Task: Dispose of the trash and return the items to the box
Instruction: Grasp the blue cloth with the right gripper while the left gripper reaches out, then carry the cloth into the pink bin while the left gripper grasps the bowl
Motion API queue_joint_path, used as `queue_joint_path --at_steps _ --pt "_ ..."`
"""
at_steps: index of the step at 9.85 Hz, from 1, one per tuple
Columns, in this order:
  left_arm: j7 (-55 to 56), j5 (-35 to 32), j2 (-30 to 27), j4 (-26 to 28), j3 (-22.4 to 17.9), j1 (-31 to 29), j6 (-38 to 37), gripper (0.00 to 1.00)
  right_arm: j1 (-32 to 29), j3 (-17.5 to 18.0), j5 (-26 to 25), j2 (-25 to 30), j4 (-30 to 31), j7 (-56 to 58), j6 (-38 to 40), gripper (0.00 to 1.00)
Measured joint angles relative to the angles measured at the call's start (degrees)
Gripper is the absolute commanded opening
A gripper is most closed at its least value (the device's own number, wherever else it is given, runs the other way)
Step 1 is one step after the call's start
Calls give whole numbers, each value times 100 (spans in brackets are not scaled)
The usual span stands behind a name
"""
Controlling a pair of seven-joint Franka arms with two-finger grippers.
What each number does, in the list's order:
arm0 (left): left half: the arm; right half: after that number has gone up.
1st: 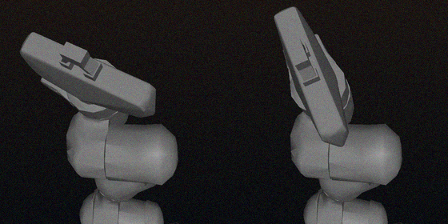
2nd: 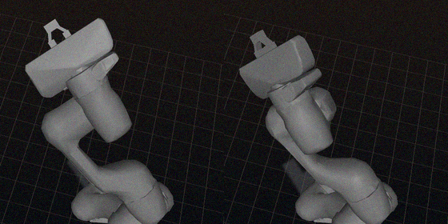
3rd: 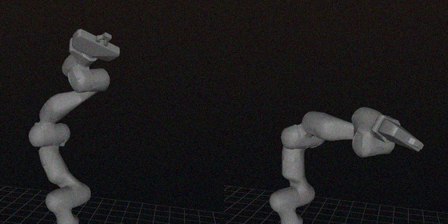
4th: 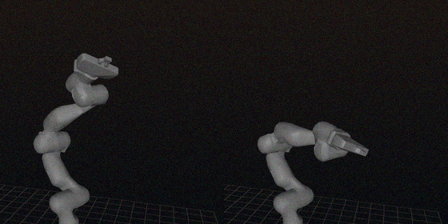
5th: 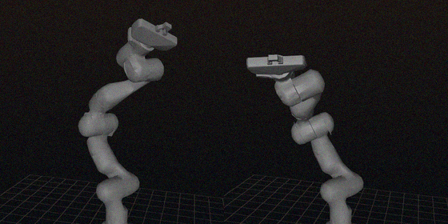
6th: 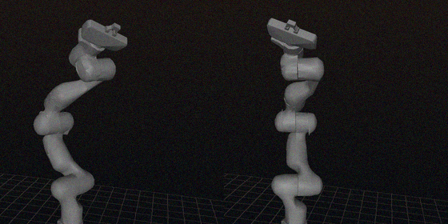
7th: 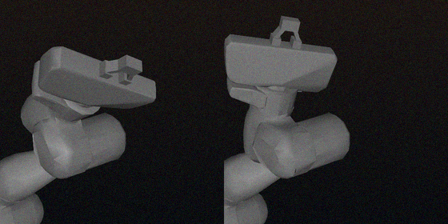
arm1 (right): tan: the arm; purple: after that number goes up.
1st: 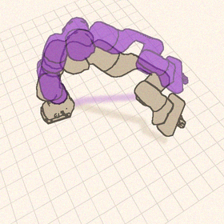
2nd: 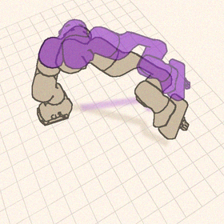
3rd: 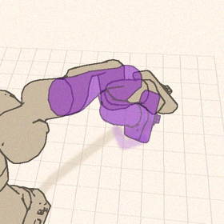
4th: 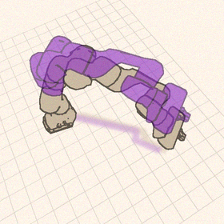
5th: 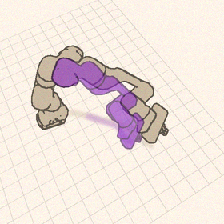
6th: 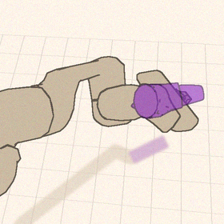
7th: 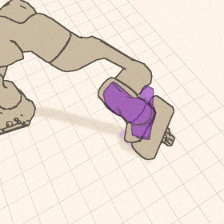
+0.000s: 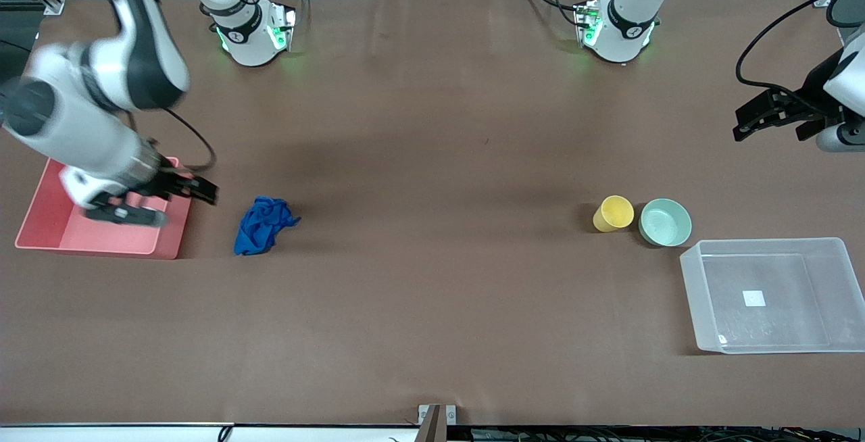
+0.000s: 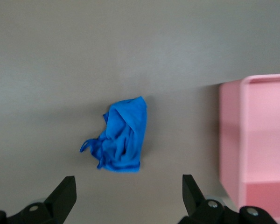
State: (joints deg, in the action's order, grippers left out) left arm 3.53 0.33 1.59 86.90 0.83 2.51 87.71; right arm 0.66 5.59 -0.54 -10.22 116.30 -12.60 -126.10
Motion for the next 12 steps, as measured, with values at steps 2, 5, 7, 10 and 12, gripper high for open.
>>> queue_joint_path --at_steps 2,5,7,10,12 --pt "-11 0 4 298 -9 -218 219 100 27 -1 -29 -819 486 0 -1588 100" --pt "-21 0 -41 1293 -16 -436 1102 99 28 -12 -45 -1683 568 0 -2676 60" --pt "-191 0 -93 2131 -17 -604 1965 99 30 -10 -46 -1810 568 0 -2807 3" --pt "-226 0 -20 3133 -14 -640 3293 98 31 -6 -45 -1807 533 -210 -2674 1" --pt "-226 0 236 3684 -17 -653 4251 98 72 4 -46 -1706 399 -334 -2289 1"
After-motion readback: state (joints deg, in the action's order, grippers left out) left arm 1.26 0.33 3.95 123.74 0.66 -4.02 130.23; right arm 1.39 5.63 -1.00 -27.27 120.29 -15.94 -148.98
